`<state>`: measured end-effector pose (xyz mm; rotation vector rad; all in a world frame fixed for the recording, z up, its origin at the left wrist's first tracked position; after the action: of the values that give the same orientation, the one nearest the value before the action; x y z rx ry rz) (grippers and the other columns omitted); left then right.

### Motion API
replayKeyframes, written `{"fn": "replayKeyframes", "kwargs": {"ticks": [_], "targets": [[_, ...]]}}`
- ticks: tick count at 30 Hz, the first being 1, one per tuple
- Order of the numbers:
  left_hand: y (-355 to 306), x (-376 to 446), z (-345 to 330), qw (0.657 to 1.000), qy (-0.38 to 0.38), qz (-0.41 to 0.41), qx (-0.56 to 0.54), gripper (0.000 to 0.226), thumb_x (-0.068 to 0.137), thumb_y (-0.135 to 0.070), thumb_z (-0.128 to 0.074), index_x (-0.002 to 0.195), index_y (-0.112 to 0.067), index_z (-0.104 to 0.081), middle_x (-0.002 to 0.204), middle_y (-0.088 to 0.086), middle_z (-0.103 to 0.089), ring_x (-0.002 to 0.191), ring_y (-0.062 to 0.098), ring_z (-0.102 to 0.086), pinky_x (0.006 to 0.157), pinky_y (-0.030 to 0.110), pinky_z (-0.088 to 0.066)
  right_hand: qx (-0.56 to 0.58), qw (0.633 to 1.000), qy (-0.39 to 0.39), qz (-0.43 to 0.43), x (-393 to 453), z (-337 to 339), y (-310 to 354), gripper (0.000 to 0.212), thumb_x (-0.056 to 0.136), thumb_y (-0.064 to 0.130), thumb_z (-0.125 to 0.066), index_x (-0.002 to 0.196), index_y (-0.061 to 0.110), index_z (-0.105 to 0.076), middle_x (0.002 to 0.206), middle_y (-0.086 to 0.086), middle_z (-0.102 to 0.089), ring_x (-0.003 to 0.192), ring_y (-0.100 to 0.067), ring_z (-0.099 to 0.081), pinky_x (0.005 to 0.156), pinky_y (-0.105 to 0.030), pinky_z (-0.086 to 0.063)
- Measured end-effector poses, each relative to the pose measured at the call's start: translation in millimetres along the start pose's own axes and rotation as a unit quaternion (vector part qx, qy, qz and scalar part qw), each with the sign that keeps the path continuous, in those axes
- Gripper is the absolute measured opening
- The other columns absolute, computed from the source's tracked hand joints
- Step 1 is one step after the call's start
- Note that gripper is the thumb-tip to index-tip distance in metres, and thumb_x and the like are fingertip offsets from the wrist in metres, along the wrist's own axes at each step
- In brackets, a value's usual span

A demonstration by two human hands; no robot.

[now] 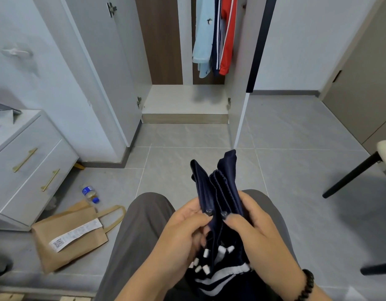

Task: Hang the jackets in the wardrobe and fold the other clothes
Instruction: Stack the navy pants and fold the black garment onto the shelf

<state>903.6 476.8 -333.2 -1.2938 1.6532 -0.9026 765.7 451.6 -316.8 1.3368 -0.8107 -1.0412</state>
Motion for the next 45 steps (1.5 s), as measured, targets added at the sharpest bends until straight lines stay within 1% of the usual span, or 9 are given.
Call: {"fn": "replayKeyframes", "kwargs": {"ticks": [4,10,16,23,30,34,38,41,45], "targets": [[-0.3,3.6,-9.1,0.991,0.062,-0.012,-0.122,0.059,0.076,-0.018,-0.047,0.133,-0.012,-0.058,0.109,0.023,-0.052,0.091,0.031,-0.046,0.082,0.036,-0.043,0.024,0.999,0.004,-0.021,9.9,1.7,7.3,0.046,0.064,0.054,-0.074,0.106,0.041,-0.063,0.1,-0.005,-0.066,0.091,-0.018,-0.067,0.081,-0.035,-0.056],[-8.1,16.0,10.3,0.987,0.02,0.024,-0.157,0.058,0.073,-0.012,-0.051,0.13,-0.001,-0.057,0.072,0.007,-0.051,0.059,0.016,-0.05,0.054,0.029,-0.047,0.047,0.998,0.003,-0.042,26.8,20.1,17.6,0.04,0.082,0.002,-0.059,0.093,0.039,-0.068,0.092,0.0,-0.073,0.088,-0.021,-0.069,0.074,-0.028,-0.058],[-34.2,26.3,50.5,0.986,-0.069,0.062,-0.137,0.06,0.085,-0.052,-0.047,0.124,-0.009,-0.062,0.117,0.017,-0.068,0.103,0.034,-0.068,0.069,0.042,-0.059,-0.029,0.997,0.045,0.05,53.2,27.1,72.0,0.045,0.083,-0.007,-0.052,0.103,0.03,-0.067,0.096,0.001,-0.073,0.091,-0.019,-0.069,0.081,-0.033,-0.058],[-68.0,-0.5,101.9,0.972,-0.043,0.06,-0.222,0.091,0.081,-0.071,-0.045,0.137,0.001,-0.046,0.135,0.027,-0.054,0.121,0.041,-0.056,0.089,0.051,-0.054,-0.392,0.863,0.217,0.234,56.1,-51.6,82.9,0.054,0.089,0.007,-0.043,0.139,0.028,-0.042,0.127,0.006,-0.056,0.112,-0.013,-0.053,0.094,-0.028,-0.046],[-35.1,-14.4,122.3,0.951,-0.192,0.047,-0.236,0.047,0.089,-0.044,-0.046,0.106,-0.006,-0.069,0.085,0.008,-0.072,0.063,0.016,-0.066,0.051,0.027,-0.052,-0.192,0.955,0.181,0.138,77.9,-69.2,71.9,0.048,0.085,-0.005,-0.047,0.123,0.022,-0.058,0.109,0.001,-0.068,0.1,-0.017,-0.064,0.09,-0.041,-0.052],[-19.2,0.1,106.5,0.961,-0.178,0.026,-0.209,0.03,0.081,-0.032,-0.06,0.098,-0.014,-0.076,0.092,0.006,-0.074,0.08,0.02,-0.07,0.067,0.032,-0.056,-0.129,0.973,0.166,0.097,85.7,-63.0,69.0,0.048,0.084,-0.008,-0.05,0.117,0.025,-0.061,0.104,0.006,-0.07,0.095,-0.009,-0.066,0.084,-0.029,-0.055],[-5.7,16.8,89.5,0.976,-0.207,0.051,0.031,0.022,0.095,-0.024,-0.057,0.11,-0.018,-0.071,0.107,0.007,-0.074,0.099,0.019,-0.07,0.089,0.038,-0.054,-0.066,0.989,0.119,0.064,90.9,-43.4,63.5,0.049,0.083,-0.01,-0.052,0.107,0.031,-0.063,0.095,0.011,-0.073,0.087,-0.007,-0.069,0.071,-0.02,-0.055],[-3.3,25.6,86.9,0.944,-0.272,0.029,0.184,0.022,0.098,-0.012,-0.048,0.095,-0.007,-0.069,0.09,0.016,-0.072,0.081,0.02,-0.062,0.074,0.034,-0.047,0.04,0.996,0.074,0.023,90.6,-18.7,49.5,0.046,0.083,-0.011,-0.051,0.111,0.023,-0.066,0.101,-0.001,-0.073,0.089,-0.019,-0.071,0.07,-0.028,-0.057],[-30.0,29.3,65.2,0.949,-0.258,-0.052,0.171,0.026,0.099,-0.016,-0.049,0.086,-0.011,-0.071,0.085,0.017,-0.071,0.073,0.019,-0.06,0.067,0.033,-0.047,0.206,0.977,-0.011,-0.052,78.0,23.4,15.0,0.034,0.084,-0.007,-0.05,0.108,0.01,-0.067,0.094,-0.017,-0.072,0.074,-0.028,-0.071,0.058,-0.033,-0.057]]}}
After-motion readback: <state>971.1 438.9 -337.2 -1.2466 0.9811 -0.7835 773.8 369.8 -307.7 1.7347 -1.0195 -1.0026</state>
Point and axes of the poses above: each hand's wrist, its own x-axis towards the middle knuckle, its own z-axis out of the back of the hand, y = z × x, the point moved 2 cm from there along x, towards the middle knuckle
